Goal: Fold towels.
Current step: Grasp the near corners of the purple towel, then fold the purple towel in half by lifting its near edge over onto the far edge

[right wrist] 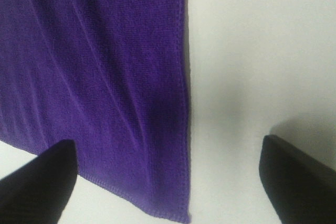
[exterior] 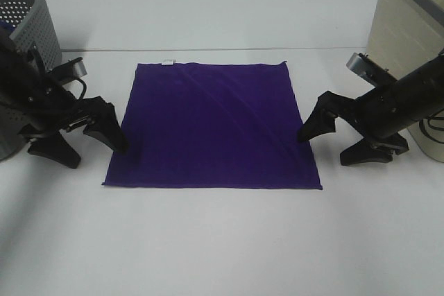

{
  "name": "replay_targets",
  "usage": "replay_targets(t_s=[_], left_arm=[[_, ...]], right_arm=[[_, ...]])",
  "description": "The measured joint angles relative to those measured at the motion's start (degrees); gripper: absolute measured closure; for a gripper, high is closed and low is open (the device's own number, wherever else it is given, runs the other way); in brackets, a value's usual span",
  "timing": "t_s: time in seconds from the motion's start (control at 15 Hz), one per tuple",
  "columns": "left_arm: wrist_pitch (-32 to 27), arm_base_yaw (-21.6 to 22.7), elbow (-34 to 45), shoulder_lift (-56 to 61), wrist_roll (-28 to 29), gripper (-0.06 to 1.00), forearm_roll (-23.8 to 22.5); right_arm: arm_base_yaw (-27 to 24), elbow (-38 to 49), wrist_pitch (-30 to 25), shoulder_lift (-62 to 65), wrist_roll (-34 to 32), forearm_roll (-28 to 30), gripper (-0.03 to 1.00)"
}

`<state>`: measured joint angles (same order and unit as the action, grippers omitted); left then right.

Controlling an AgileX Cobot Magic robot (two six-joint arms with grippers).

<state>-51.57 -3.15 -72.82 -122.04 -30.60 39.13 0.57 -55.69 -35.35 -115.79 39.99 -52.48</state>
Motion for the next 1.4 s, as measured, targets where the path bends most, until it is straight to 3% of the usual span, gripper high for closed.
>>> replay_targets(t_s=[0.27, 0.4, 0.6, 0.67, 0.73, 0.8, 0.87, 1.2, 1.4], left_arm=[[4.9, -8.5, -0.2, -0.6, 5.6, 0.09, 0.6], [5.4, -10.2, -0.5, -1.1, 6.9, 0.11, 0.7], [5.7, -13.4, -1.0, -2.5, 12.3, 0.23, 2.3], [5.8, -13.6, -1.0, -3.2, 14.2, 0.51, 2.2], [5.8, -13.6, -1.0, -3.2, 14.2, 0.51, 2.2], [6.4, -13.6, -0.9, -3.7, 14.3, 0.83, 2.0], [6.6, -13.6, -0.9, -3.8, 14.3, 0.91, 2.0], [6.5, -13.7, -0.7, -3.2, 9.3, 0.94, 1.8], [3.9, -13.8, 0.5, 0.0, 8.9, 0.94, -2.4]], right_arm=[[6.0, -1.5, 2.6, -1.4, -0.9, -0.4, 0.09], [7.3, -2.9, 2.5, -2.3, -1.9, -0.3, 0.12], [10.5, -7.2, 0.1, -4.9, -7.6, 3.4, 0.29], [10.7, -8.0, -0.7, -5.2, -11.7, 7.6, 0.55], [10.7, -8.0, -0.7, -5.2, -11.7, 7.6, 0.55], [10.7, -8.0, -2.2, -5.6, -13.2, 10.0, 0.82], [10.7, -8.0, -3.3, -5.7, -13.5, 10.5, 0.93], [10.7, -7.7, -9.5, -5.8, -13.6, 11.6, 0.94], [10.7, -7.0, -13.9, -5.2, -14.0, 13.8, 0.94]])
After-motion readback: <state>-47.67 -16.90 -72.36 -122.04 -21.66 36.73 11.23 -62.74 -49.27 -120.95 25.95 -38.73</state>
